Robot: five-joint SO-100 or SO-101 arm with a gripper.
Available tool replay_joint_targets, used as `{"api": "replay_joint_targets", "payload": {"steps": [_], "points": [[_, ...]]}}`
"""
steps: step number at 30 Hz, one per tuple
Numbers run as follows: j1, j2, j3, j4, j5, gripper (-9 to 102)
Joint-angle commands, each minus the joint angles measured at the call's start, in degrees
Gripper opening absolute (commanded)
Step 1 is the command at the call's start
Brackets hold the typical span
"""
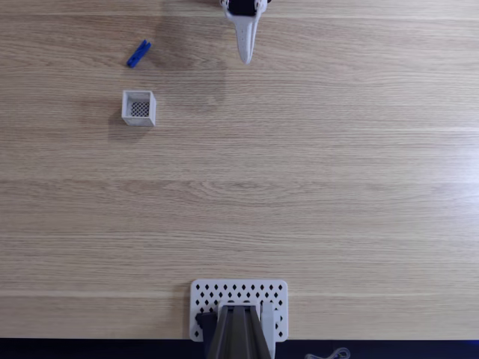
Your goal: Grasp a peg and put it in the crate.
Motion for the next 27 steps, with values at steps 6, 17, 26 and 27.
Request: {"api": "replay_joint_targets", "payload": {"steps": [6,17,26,27], "points": [[0.4,-20.8,-8.1,-4.7,-0.1,-1],[10.5,-47.8,-28.0,-10.7,-34.9,-1],[27.7,-55.2,-30.7,-11.6,-86.7,-1],[30.0,-55.5,-30.9,-11.7,-89.8,0]]}}
